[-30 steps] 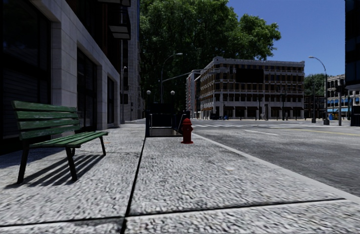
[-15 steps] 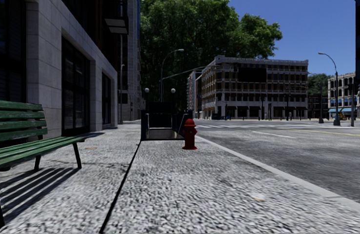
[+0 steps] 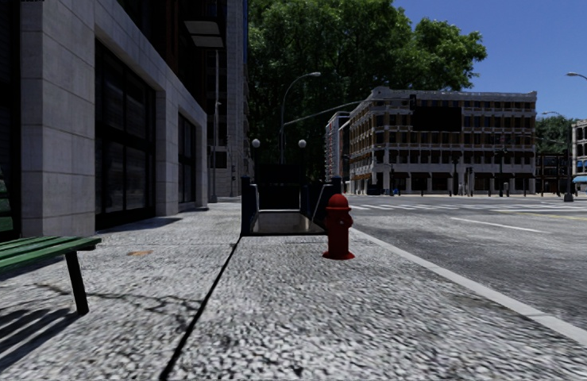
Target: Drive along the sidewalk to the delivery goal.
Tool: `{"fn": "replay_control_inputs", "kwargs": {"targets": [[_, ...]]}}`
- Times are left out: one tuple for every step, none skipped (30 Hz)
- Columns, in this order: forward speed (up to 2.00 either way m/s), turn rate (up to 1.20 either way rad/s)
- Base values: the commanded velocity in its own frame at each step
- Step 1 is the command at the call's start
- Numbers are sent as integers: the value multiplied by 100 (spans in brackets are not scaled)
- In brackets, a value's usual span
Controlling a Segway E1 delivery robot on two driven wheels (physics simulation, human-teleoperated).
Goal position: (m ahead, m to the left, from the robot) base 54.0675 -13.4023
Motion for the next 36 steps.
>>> {"fn": "replay_control_inputs", "kwargs": {"targets": [[200, 0], [200, 0], [200, 0], [200, 0], [200, 0], [200, 0], [200, 0], [200, 3], [200, 14], [200, 28], [200, 38], [200, 46], [200, 50], [200, 53], [200, 57], [200, 59], [200, 60], [200, 60], [200, 60], [200, 60], [200, 60], [200, 60], [200, 60], [200, 60], [200, 60], [200, 60], [200, 60], [200, 60], [200, 60], [200, 60], [200, 60], [200, 60], [200, 60], [200, 60], [200, 56], [200, 32]]}}
